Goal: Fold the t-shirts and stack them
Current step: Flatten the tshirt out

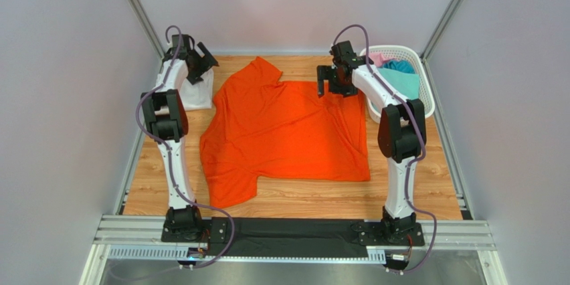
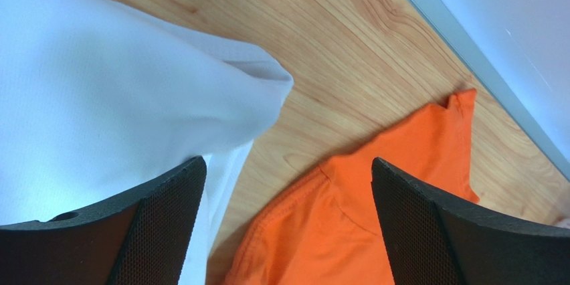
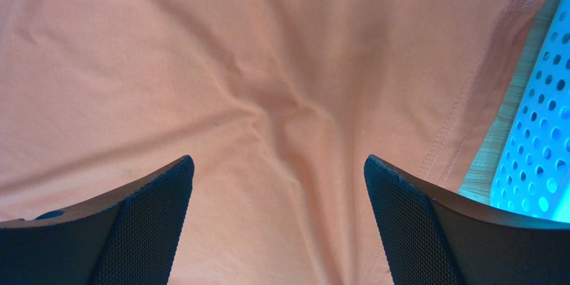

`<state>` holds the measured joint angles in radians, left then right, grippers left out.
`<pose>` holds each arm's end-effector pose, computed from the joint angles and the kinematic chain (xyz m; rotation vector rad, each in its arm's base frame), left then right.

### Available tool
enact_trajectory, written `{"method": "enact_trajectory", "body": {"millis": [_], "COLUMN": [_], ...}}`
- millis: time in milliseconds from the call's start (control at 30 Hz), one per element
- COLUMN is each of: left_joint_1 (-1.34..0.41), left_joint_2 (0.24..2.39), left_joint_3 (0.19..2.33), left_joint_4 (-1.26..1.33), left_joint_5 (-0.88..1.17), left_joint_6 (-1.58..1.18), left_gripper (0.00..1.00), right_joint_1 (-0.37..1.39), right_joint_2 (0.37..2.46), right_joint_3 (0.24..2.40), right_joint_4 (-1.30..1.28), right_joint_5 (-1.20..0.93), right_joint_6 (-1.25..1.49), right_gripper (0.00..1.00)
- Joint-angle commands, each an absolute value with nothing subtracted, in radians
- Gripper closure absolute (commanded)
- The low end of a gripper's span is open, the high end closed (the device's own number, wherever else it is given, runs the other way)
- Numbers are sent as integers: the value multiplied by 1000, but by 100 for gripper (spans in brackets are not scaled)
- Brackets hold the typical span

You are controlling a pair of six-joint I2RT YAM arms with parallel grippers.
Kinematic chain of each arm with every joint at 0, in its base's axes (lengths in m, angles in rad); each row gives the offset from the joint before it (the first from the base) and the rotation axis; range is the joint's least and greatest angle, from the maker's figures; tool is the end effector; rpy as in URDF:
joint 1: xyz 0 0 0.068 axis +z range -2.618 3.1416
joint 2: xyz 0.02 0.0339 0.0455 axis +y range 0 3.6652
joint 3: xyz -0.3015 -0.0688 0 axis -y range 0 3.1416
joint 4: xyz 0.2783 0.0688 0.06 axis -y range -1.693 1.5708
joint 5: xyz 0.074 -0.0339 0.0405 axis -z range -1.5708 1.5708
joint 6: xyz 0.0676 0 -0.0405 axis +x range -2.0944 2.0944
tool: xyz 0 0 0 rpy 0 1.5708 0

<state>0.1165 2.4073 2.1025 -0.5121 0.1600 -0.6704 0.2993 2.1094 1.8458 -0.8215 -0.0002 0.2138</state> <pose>0.6206 0.0618 0.1866 -0.8572 2.2655 -0.4488 0.5017 0.1548 0.2325 -0.1140 2.6644 0.1679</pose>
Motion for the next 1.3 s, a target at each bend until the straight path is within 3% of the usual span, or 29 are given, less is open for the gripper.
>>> {"method": "enact_trajectory", "body": {"millis": [0, 300, 800, 1267], "left_joint_1": [104, 6, -83, -83], "left_joint_2": [2260, 2069, 2261, 2474], "left_joint_3": [2089, 1907, 1855, 2081], "left_joint_4": [-500, -502, -653, -784], "left_joint_5": [206, 164, 184, 149], "left_joint_6": [-638, -566, -552, -545], "left_gripper": [0, 0, 0, 0], "right_joint_1": [296, 284, 267, 218], "right_joint_2": [2065, 2103, 2281, 2448], "right_joint_3": [1856, 1868, 1931, 2069], "right_joint_4": [-804, -795, -788, -790], "right_joint_5": [32, 34, 51, 14], "right_joint_6": [195, 290, 284, 267], "right_gripper": [0, 0, 0, 0]}}
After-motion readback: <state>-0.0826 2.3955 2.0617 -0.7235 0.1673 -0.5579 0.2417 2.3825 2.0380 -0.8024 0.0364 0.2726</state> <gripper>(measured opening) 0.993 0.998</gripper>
